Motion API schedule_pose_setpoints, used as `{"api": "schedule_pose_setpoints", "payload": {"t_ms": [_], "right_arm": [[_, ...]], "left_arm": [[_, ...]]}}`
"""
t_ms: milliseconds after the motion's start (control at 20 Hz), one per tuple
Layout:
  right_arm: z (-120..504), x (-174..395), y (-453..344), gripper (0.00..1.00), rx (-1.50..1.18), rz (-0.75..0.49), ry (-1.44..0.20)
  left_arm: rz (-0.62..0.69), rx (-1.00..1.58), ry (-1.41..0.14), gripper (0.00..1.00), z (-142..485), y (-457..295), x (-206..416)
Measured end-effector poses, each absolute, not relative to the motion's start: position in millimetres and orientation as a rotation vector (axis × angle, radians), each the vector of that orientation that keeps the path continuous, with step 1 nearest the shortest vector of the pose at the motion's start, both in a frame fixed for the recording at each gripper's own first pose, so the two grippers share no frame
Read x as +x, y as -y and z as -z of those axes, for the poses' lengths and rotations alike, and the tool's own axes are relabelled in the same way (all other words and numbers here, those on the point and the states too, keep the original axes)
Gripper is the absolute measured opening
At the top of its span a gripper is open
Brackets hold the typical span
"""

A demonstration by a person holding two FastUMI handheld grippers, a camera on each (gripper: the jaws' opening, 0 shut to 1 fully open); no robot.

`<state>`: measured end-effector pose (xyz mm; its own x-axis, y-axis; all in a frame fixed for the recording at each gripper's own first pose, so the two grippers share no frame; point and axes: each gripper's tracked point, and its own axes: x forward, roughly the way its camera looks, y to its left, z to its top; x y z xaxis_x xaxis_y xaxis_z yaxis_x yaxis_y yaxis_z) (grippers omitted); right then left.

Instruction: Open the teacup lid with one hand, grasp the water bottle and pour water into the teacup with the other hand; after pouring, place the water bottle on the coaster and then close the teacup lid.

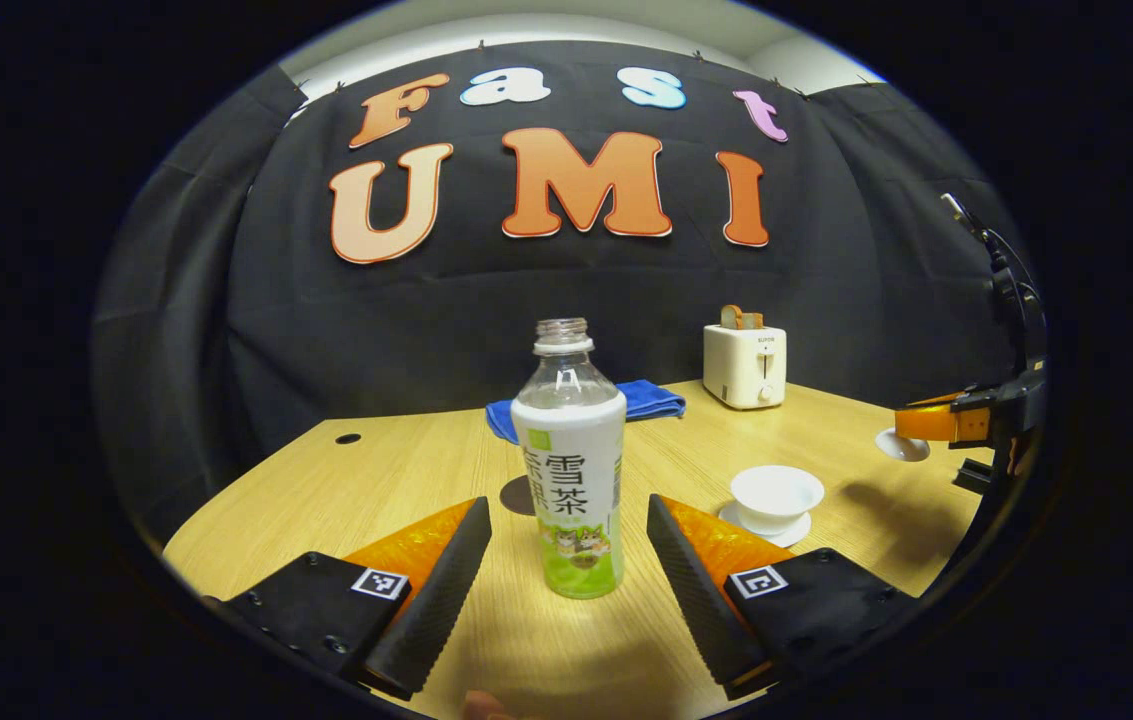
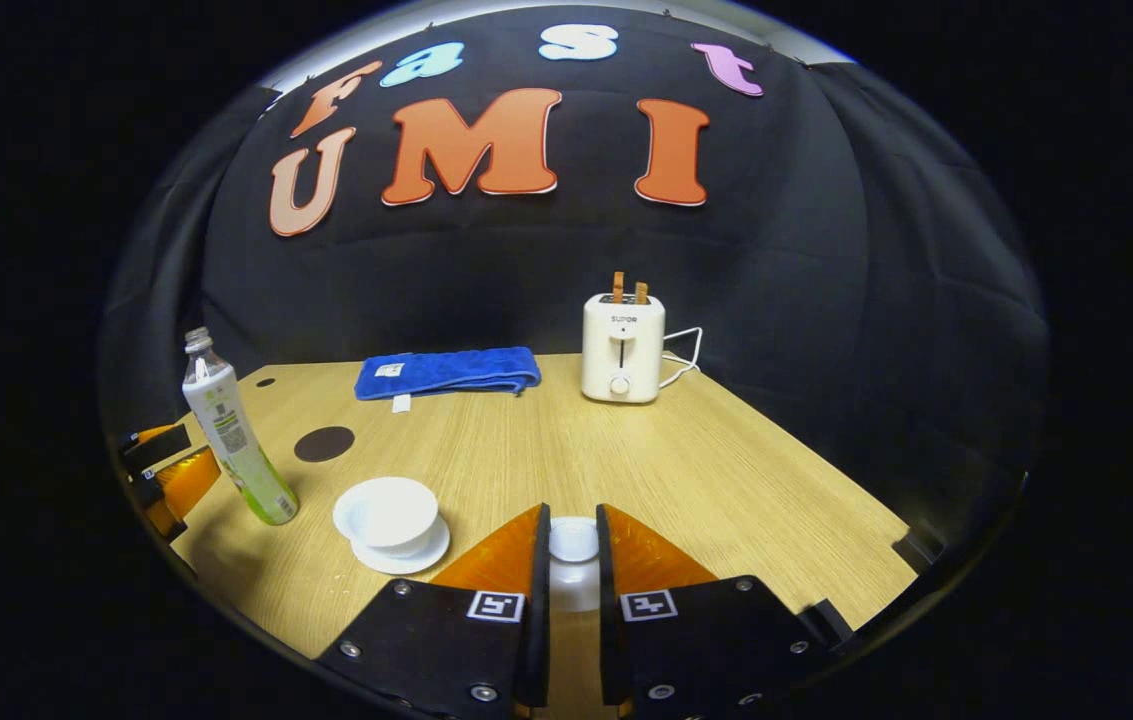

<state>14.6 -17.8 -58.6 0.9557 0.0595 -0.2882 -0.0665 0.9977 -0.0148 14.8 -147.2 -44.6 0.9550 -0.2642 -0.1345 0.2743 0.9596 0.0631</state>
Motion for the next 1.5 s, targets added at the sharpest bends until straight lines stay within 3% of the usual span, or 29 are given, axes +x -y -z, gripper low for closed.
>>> {"api": "schedule_pose_setpoints", "payload": {"t_ms": [750, 800, 900, 1050, 1500], "right_arm": [[79, 11, 41, 0.21, -0.001, -0.028, -0.355], [80, 11, 40, 0.21, -0.001, -0.029, -0.358], [81, 10, 40, 0.2, 0.0, -0.027, -0.363], [81, 9, 40, 0.21, 0.003, -0.022, -0.366], [75, 2, 40, 0.21, 0.004, -0.02, -0.363]], "left_arm": [[0.239, 0.063, -0.214, 1.0, 74, 146, 46], [0.256, 0.058, -0.21, 0.98, 72, 151, 45], [0.278, 0.073, -0.211, 0.67, 73, 153, 44], [0.298, 0.117, -0.21, 0.63, 71, 153, 42], [0.359, 0.373, -0.197, 0.63, 58, 170, 26]]}}
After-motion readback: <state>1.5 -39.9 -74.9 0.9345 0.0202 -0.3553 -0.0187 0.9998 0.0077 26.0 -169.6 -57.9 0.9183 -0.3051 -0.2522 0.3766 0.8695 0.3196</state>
